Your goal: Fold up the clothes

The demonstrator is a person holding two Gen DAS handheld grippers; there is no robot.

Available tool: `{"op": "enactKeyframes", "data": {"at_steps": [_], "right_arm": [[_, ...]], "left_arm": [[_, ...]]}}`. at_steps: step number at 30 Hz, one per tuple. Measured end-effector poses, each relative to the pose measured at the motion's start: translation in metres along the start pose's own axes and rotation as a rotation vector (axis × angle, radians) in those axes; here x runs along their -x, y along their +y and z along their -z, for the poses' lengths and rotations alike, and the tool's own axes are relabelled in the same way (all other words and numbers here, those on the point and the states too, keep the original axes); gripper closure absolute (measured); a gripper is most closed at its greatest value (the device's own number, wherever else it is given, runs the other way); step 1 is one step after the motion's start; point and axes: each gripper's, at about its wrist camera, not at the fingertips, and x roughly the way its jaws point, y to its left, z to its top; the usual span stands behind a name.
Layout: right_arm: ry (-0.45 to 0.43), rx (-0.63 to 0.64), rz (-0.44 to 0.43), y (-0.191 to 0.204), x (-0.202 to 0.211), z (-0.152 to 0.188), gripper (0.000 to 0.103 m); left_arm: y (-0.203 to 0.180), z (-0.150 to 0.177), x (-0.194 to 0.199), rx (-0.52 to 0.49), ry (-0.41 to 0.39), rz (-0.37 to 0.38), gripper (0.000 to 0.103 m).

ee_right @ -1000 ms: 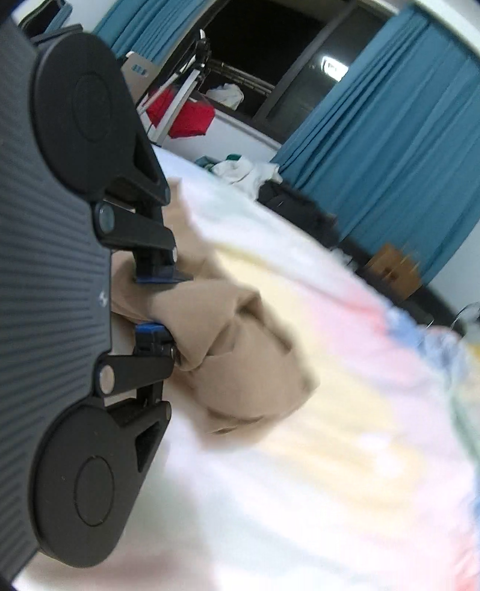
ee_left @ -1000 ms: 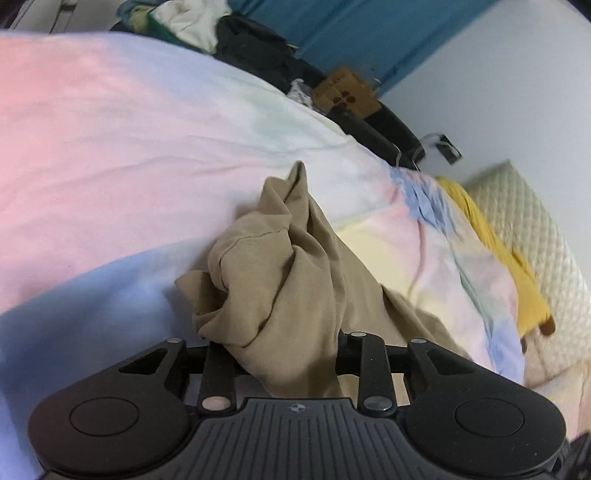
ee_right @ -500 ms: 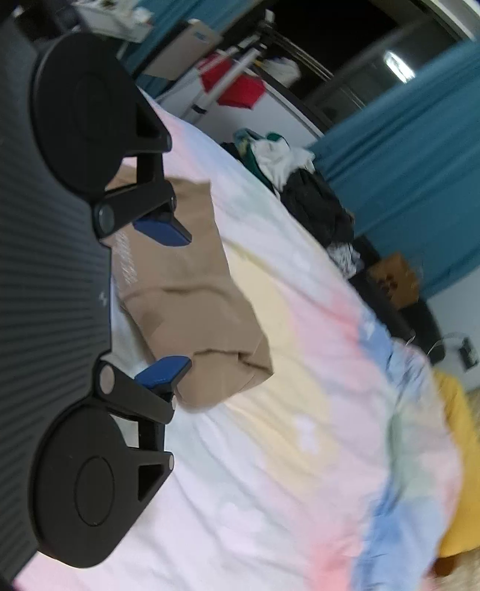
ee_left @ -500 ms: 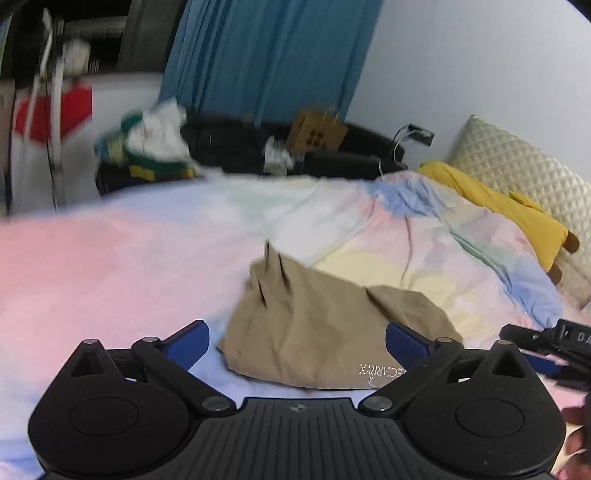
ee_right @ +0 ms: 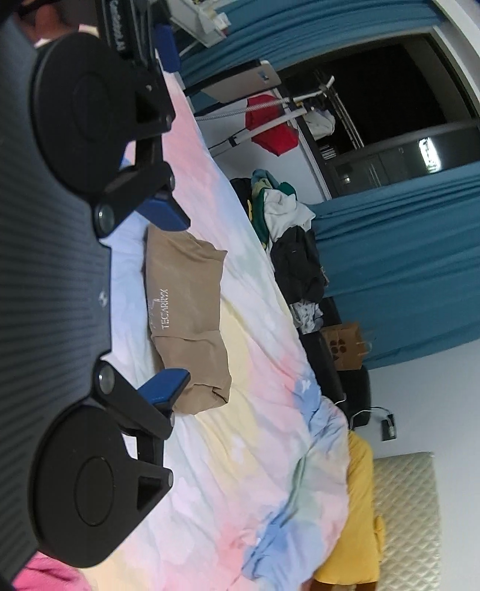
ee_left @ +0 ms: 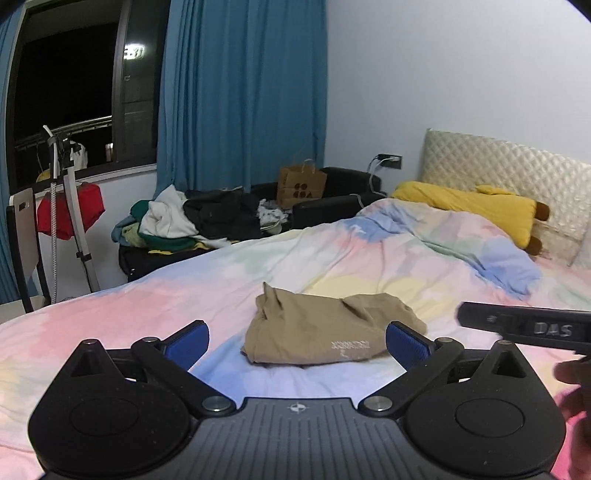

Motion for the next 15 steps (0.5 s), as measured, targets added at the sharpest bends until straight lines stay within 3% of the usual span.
{"op": "enactKeyframes", "data": {"at_steps": [6,15], "right_arm": [[-0.021,0.047,0.006,0.009,0.012,0.023,0.020],[-0.031,0.116,0.040,0.017,-0.004,0.044,0.020]], "left_arm": [[-0.004,0.018,0.026,0.013,-0.024,0.004,0.001],[0.014,0.038,0.019,0.042,-0.047,-0.019,0.001]]}}
